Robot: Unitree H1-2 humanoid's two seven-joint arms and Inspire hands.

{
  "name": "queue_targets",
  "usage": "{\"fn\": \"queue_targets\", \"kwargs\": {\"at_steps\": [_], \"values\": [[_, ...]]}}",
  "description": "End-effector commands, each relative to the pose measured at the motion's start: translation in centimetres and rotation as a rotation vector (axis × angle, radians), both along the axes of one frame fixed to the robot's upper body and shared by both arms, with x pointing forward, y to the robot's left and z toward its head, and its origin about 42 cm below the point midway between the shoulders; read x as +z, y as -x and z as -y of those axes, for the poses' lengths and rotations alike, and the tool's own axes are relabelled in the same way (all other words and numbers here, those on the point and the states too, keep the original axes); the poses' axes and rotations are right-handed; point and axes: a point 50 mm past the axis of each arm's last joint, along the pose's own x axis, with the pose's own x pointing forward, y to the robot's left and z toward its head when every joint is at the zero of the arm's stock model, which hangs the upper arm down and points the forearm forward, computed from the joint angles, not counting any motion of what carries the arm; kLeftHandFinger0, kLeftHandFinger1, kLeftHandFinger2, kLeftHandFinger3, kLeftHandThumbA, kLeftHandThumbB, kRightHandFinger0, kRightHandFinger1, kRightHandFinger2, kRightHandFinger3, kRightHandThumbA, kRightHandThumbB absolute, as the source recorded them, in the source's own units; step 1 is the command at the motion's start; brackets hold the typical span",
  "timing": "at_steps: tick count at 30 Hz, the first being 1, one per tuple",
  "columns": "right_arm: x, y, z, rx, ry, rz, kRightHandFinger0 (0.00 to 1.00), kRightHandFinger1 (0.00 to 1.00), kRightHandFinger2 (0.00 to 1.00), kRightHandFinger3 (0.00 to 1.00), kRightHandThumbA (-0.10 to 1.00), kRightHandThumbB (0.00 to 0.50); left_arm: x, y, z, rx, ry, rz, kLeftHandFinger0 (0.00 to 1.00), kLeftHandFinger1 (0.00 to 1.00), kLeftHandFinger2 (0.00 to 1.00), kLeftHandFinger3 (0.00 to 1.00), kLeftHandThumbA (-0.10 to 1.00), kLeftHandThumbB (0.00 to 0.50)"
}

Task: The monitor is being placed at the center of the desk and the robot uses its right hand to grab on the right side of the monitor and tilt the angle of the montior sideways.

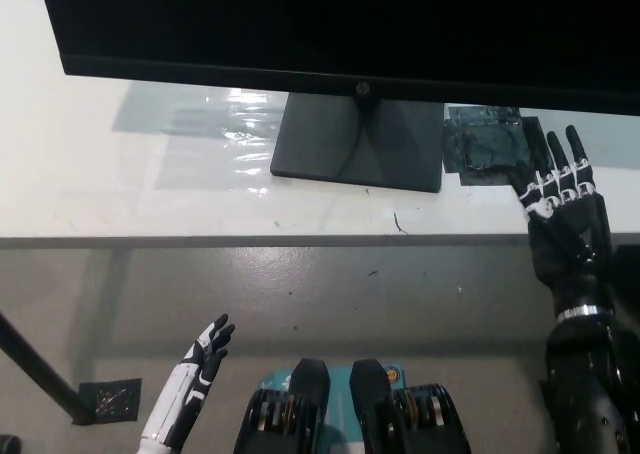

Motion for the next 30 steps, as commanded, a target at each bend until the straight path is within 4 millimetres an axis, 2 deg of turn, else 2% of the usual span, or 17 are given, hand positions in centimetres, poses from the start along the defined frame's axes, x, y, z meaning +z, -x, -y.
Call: {"fn": "queue_targets", "kwargs": {"at_steps": [1, 7, 9, 16, 17, 23, 25, 28, 30], "values": [[3.0, -3.8, -1.9, 0.249, -0.422, 0.077, 1.0, 1.0, 1.0, 1.0, 1.0, 0.353, 1.4, -0.7, -0.5, -0.023, -0.039, 0.092, 1.0, 1.0, 1.0, 1.0, 1.0, 0.356], [2.6, -4.4, -1.8, 0.255, -0.452, 0.06, 1.0, 1.0, 1.0, 1.0, 1.0, 0.345, 1.6, -0.9, -0.6, -0.024, -0.037, 0.096, 1.0, 1.0, 1.0, 1.0, 1.0, 0.364], [2.8, -4.7, -1.8, 0.256, -0.467, 0.053, 1.0, 1.0, 1.0, 1.0, 1.0, 0.351, 1.6, -0.9, -0.6, -0.024, -0.039, 0.098, 1.0, 1.0, 1.0, 1.0, 1.0, 0.35], [3.1, -5.2, -1.8, 0.262, -0.507, 0.051, 1.0, 1.0, 1.0, 1.0, 1.0, 0.347, 1.6, -0.9, -0.6, -0.024, -0.046, 0.101, 1.0, 1.0, 1.0, 1.0, 1.0, 0.35], [3.6, -5.8, -1.9, 0.256, -0.515, 0.044, 1.0, 1.0, 1.0, 1.0, 1.0, 0.354, 1.6, -1.0, -0.6, -0.027, -0.05, 0.1, 1.0, 1.0, 1.0, 1.0, 1.0, 0.351], [4.1, -6.3, -1.9, 0.263, -0.517, 0.06, 1.0, 1.0, 1.0, 1.0, 1.0, 0.36, 1.6, -1.0, -0.6, -0.023, -0.049, 0.101, 1.0, 1.0, 1.0, 1.0, 1.0, 0.358], [5.2, -7.0, -2.0, 0.256, -0.497, 0.066, 1.0, 1.0, 1.0, 1.0, 1.0, 0.367, 1.7, -1.0, -0.7, -0.025, -0.045, 0.101, 1.0, 1.0, 1.0, 1.0, 1.0, 0.352], [5.2, -7.0, -2.0, 0.256, -0.496, 0.065, 1.0, 1.0, 1.0, 1.0, 1.0, 0.367, 1.7, -1.0, -0.7, -0.025, -0.045, 0.101, 1.0, 1.0, 1.0, 1.0, 1.0, 0.353], [6.1, -7.8, -1.7, 0.268, -0.5, 0.093, 1.0, 1.0, 1.0, 1.0, 1.0, 0.362, 1.7, -1.1, -0.7, -0.028, -0.048, 0.102, 1.0, 1.0, 1.0, 1.0, 1.0, 0.354]]}}
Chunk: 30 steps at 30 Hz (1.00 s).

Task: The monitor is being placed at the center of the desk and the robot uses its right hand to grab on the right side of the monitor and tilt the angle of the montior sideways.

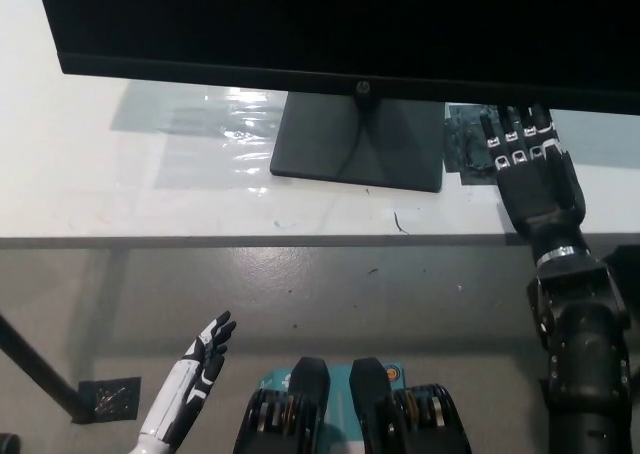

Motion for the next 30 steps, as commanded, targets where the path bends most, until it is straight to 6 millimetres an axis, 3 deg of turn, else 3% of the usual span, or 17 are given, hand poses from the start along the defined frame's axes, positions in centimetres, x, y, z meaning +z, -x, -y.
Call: {"fn": "queue_targets", "kwargs": {"at_steps": [1, 14, 26, 30], "values": [[4.0, -2.2, -0.4, 0.033, -0.021, 0.137, 1.0, 1.0, 1.0, 1.0, 1.0, 0.359, 1.3, -0.7, -0.4, -0.001, -0.006, 0.078, 1.0, 1.0, 1.0, 1.0, 1.0, 0.352], [-0.4, -2.2, -1.8, 0.061, -0.054, 0.014, 1.0, 1.0, 1.0, 1.0, 1.0, 0.362, 1.6, -1.1, -0.4, -0.004, -0.017, 0.091, 1.0, 1.0, 1.0, 1.0, 1.0, 0.351], [-1.4, -4.1, -1.6, 0.06, -0.057, -0.042, 1.0, 1.0, 1.0, 1.0, 1.0, 0.336, 2.0, -1.7, -0.5, -0.011, -0.023, 0.103, 1.0, 1.0, 1.0, 1.0, 1.0, 0.365], [-0.9, -4.8, -1.2, 0.041, -0.06, -0.045, 1.0, 1.0, 1.0, 1.0, 1.0, 0.355, 2.1, -1.7, -0.5, -0.012, -0.023, 0.107, 1.0, 1.0, 1.0, 1.0, 1.0, 0.364]]}}
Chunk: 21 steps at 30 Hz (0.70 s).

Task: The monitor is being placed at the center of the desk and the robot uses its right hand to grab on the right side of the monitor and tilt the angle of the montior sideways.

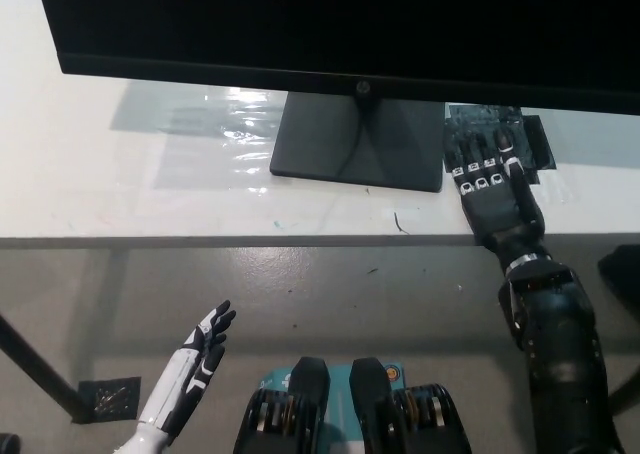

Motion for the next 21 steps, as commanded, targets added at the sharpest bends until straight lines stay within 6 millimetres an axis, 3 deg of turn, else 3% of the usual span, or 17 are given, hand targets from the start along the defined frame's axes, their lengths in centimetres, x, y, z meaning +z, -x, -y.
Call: {"fn": "queue_targets", "kwargs": {"at_steps": [1, 15, 21], "values": [[4.1, -2.3, 0.4, -0.027, 0.017, 0.134, 1.0, 1.0, 1.0, 1.0, 1.0, 0.363, 1.4, -0.7, -0.4, -0.003, -0.005, 0.081, 1.0, 1.0, 1.0, 1.0, 1.0, 0.365], [6.7, -4.0, 1.8, -0.055, 0.045, 0.19, 1.0, 1.0, 1.0, 1.0, 1.0, 0.379, 1.4, -0.8, -0.4, 0.0, -0.011, 0.083, 1.0, 1.0, 1.0, 1.0, 1.0, 0.36], [6.2, -4.0, 1.9, -0.058, 0.054, 0.176, 1.0, 1.0, 1.0, 1.0, 1.0, 0.385, 1.0, -0.1, -0.3, 0.002, 0.007, 0.065, 1.0, 1.0, 1.0, 1.0, 1.0, 0.362]]}}
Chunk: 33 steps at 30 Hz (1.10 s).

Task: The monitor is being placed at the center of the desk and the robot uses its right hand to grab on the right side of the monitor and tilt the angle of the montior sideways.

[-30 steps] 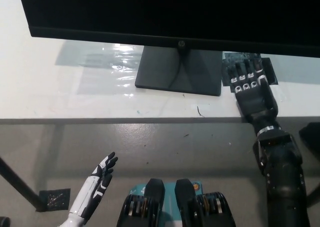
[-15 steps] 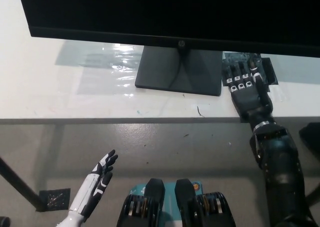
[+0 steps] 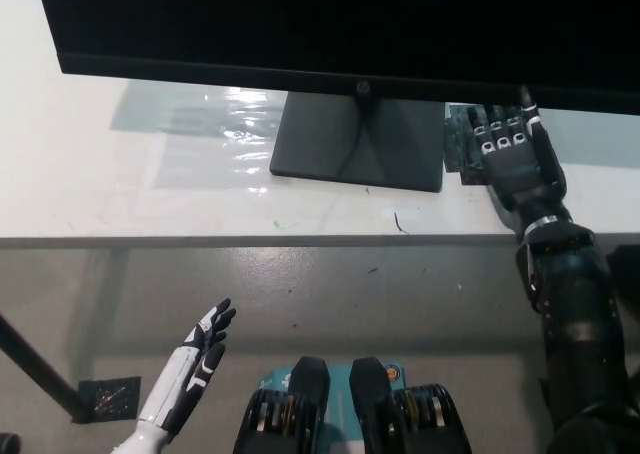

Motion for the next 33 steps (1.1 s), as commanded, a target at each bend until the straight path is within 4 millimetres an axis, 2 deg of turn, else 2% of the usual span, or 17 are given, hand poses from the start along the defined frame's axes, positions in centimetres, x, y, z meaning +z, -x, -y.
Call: {"fn": "queue_targets", "kwargs": {"at_steps": [1, 10, 22, 24, 27, 30, 33], "values": [[3.0, -1.5, 0.0, -0.013, 0.021, 0.101, 1.0, 1.0, 1.0, 1.0, 1.0, 0.386, 0.9, 0.1, -0.3, 0.003, 0.012, 0.061, 1.0, 1.0, 1.0, 1.0, 1.0, 0.362], [2.2, -2.4, -0.4, -0.022, 0.013, 0.046, 1.0, 1.0, 1.0, 1.0, 1.0, 0.356, 0.7, 0.3, -0.2, 0.007, 0.014, 0.058, 1.0, 1.0, 1.0, 1.0, 1.0, 0.355], [2.5, -3.4, 0.0, -0.028, 0.036, 0.04, 1.0, 1.0, 1.0, 1.0, 1.0, 0.367, 0.8, 0.1, -0.3, 0.005, 0.011, 0.058, 1.0, 1.0, 1.0, 1.0, 1.0, 0.359], [3.7, -4.0, 0.3, -0.033, 0.03, 0.051, 1.0, 1.0, 1.0, 1.0, 1.0, 0.382, 0.9, 0.0, -0.2, 0.003, 0.016, 0.062, 1.0, 1.0, 1.0, 1.0, 1.0, 0.364], [3.6, -4.0, 0.3, -0.033, 0.03, 0.052, 1.0, 1.0, 1.0, 1.0, 1.0, 0.383, 0.9, 0.0, -0.2, 0.003, 0.016, 0.062, 1.0, 1.0, 1.0, 1.0, 1.0, 0.366], [4.9, -4.4, 0.4, -0.035, 0.026, 0.099, 1.0, 1.0, 1.0, 1.0, 1.0, 0.401, 1.1, -0.1, -0.3, 0.002, 0.011, 0.068, 1.0, 1.0, 1.0, 1.0, 1.0, 0.358], [5.1, -4.4, 0.6, -0.041, 0.031, 0.103, 1.0, 1.0, 1.0, 1.0, 1.0, 0.411, 1.1, -0.2, -0.4, 0.001, 0.014, 0.066, 1.0, 1.0, 1.0, 1.0, 1.0, 0.348]]}}
